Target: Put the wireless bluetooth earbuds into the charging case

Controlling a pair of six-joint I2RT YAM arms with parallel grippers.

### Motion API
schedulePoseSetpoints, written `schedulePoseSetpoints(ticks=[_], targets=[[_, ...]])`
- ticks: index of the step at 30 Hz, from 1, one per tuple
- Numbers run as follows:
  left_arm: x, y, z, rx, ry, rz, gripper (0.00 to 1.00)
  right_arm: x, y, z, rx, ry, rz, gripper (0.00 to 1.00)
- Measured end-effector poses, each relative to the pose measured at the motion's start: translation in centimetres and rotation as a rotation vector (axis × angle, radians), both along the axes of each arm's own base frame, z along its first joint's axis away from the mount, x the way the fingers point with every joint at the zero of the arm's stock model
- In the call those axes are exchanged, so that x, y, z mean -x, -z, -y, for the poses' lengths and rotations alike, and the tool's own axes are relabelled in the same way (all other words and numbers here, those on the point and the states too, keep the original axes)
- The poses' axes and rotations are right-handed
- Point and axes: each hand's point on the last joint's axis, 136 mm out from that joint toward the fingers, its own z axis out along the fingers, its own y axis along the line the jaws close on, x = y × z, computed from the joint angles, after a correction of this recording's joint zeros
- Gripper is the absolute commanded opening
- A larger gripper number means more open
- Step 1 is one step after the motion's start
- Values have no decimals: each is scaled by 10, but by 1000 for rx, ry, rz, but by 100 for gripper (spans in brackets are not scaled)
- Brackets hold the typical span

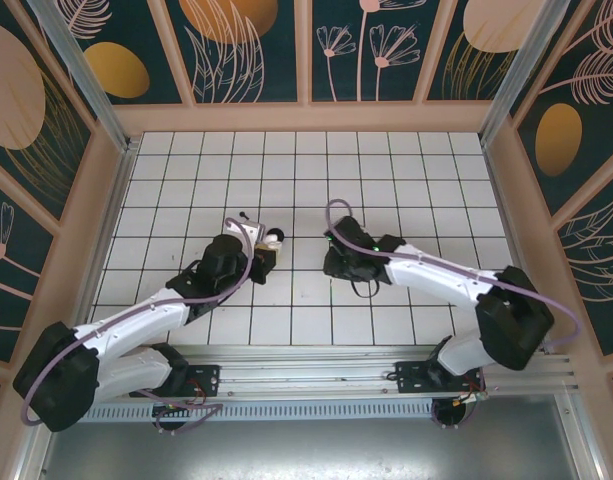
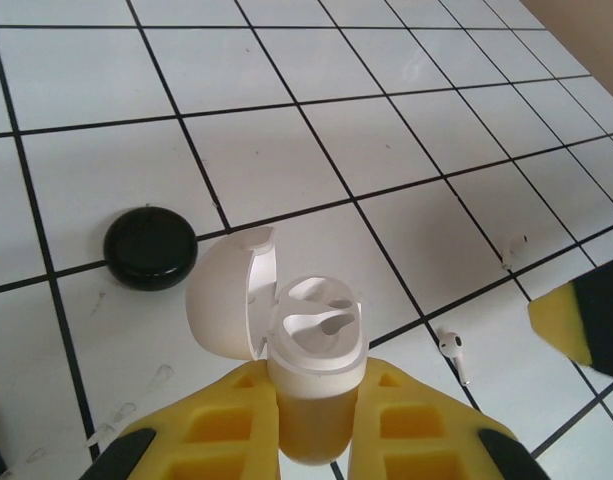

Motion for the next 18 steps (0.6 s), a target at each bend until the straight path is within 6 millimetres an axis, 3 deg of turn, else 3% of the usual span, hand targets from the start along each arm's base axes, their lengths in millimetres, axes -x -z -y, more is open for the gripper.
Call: schedulePoseSetpoints(ticks=[6,18], targets=[[-1,-4,12,33,44,0,0,15,31,19,-80,152,-113,30],[3,-3,24,66,103,-11,0,0,40,-14,-69,178,-162,29]])
